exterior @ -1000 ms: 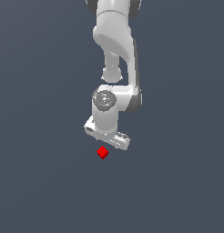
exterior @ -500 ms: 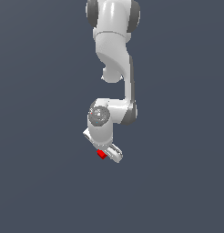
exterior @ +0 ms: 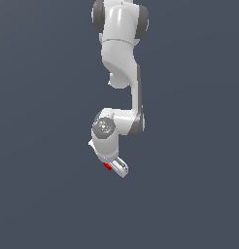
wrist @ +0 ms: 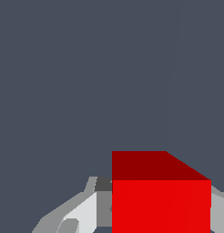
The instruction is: Pick up the red cube and move it to a goal position.
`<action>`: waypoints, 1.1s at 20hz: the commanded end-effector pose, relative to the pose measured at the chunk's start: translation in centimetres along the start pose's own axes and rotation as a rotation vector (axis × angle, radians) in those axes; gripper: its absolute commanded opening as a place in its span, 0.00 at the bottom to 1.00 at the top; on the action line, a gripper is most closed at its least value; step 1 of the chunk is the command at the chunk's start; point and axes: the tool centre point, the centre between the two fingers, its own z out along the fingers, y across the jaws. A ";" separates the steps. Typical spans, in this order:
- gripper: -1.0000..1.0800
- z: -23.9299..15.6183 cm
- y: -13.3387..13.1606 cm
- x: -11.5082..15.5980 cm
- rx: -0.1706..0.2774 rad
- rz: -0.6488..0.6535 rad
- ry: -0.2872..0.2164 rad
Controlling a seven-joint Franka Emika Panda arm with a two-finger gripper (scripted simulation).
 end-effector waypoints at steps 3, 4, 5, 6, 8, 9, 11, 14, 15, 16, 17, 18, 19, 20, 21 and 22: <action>0.00 0.0 0.0 0.0 0.000 0.001 0.000; 0.00 0.0 0.0 0.0 0.000 0.001 0.000; 0.00 0.0 0.0 0.0 0.000 0.001 0.000; 0.00 0.0 0.0 0.0 0.000 0.001 0.000; 0.00 0.0 0.0 0.0 0.000 0.001 0.000; 0.00 0.0 0.0 0.0 0.000 0.001 0.000; 0.00 -0.2 0.0 -0.1 0.000 0.001 0.000; 0.00 -0.7 0.2 -0.3 0.000 0.001 0.000; 0.00 -0.9 0.3 -0.4 0.000 0.001 0.000; 0.00 -1.2 0.4 -0.5 0.000 0.001 0.000; 0.00 -1.5 0.5 -0.6 0.001 0.001 0.000; 0.00 -1.9 0.6 -0.8 0.001 0.001 0.000; 0.00 -2.3 0.7 -0.9 0.001 0.001 0.000; 0.00 -2.8 0.9 -1.1 0.001 0.001 0.000; 0.00 -3.3 1.0 -1.3 0.001 0.001 0.000; 0.00 -3.8 1.2 -1.5 0.001 0.001 0.000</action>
